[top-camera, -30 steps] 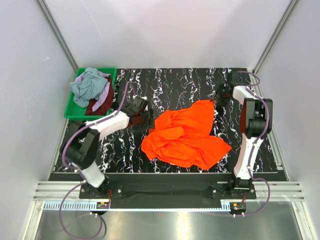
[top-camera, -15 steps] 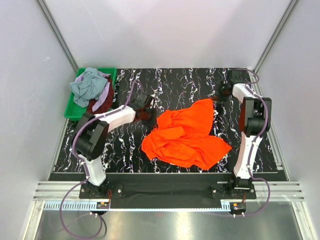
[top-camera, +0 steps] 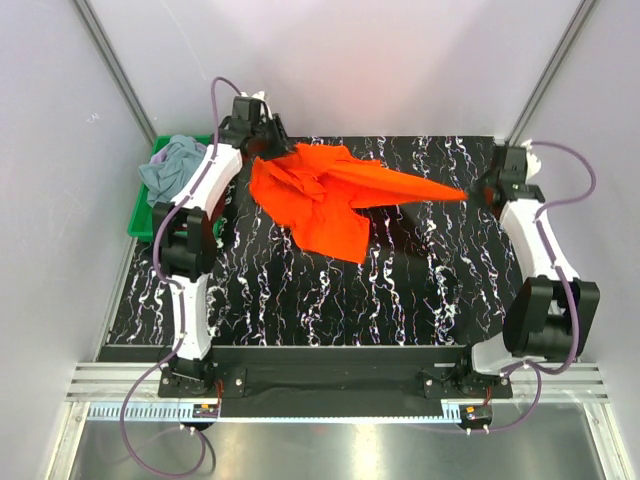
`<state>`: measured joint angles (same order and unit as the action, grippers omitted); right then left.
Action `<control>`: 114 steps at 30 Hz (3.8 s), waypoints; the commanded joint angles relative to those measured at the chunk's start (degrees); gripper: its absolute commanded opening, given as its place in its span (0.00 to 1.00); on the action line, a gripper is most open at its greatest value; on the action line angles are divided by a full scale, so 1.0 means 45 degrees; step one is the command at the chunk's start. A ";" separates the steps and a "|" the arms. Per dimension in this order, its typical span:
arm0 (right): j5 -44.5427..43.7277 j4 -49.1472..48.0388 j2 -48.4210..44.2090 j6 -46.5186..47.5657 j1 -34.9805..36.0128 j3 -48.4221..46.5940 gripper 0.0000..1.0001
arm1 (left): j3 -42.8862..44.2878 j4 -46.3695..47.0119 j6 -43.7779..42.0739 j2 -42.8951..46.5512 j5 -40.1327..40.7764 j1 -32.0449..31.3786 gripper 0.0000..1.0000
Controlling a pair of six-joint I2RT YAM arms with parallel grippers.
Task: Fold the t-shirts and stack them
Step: Flatten the tshirt out
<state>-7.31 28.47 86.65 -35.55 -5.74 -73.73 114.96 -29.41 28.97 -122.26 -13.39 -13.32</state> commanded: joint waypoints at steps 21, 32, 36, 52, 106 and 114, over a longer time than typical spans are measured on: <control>0.1586 -0.2049 -0.1150 -0.1221 0.0064 0.4627 0.00 | -1.0487 0.2451 0.2603 0.5452 0.4303 -0.3193 0.70; 0.2328 -0.2713 -0.1053 -0.1299 0.0084 0.5155 0.00 | -1.1366 0.4405 0.5531 0.4337 0.3073 -0.3797 0.68; 0.2328 -0.2733 -0.1170 -0.1221 0.0103 0.5233 0.00 | -1.1386 0.4834 0.6295 0.3810 0.3268 -0.4031 0.68; 0.2289 -0.2850 -0.1580 -0.1221 0.0123 0.5663 0.00 | -1.1913 0.5013 0.8015 0.3164 0.3853 -0.4559 0.58; -0.1794 0.3633 -0.3807 -0.0107 0.0064 -0.4470 0.00 | -0.2544 -0.4184 0.1183 1.1192 0.9910 -0.4091 0.00; -0.1442 0.4065 -0.4100 0.0145 0.0064 -0.6407 0.00 | 0.1211 -0.5790 0.0418 1.0820 0.9244 -0.4051 0.00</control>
<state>-11.53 44.75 68.18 -36.42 -5.54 -100.55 118.45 -51.96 34.39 -72.20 28.40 -31.77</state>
